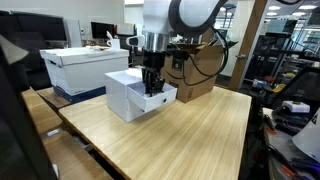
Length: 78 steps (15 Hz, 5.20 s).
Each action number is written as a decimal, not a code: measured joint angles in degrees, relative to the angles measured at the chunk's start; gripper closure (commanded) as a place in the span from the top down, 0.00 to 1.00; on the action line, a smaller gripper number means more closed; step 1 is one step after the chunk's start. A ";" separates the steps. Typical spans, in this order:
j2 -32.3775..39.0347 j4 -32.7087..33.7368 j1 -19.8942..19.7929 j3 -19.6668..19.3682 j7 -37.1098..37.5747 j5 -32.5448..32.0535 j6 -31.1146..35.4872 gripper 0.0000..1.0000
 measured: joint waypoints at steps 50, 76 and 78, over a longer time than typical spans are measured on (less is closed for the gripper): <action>5.67 21.78 -1.35 -0.31 -18.00 0.12 -16.37 0.16; 10.75 32.81 -1.57 -0.98 -22.37 0.37 -24.58 0.16; 10.95 33.64 -1.76 -1.07 -22.37 0.77 -24.94 0.16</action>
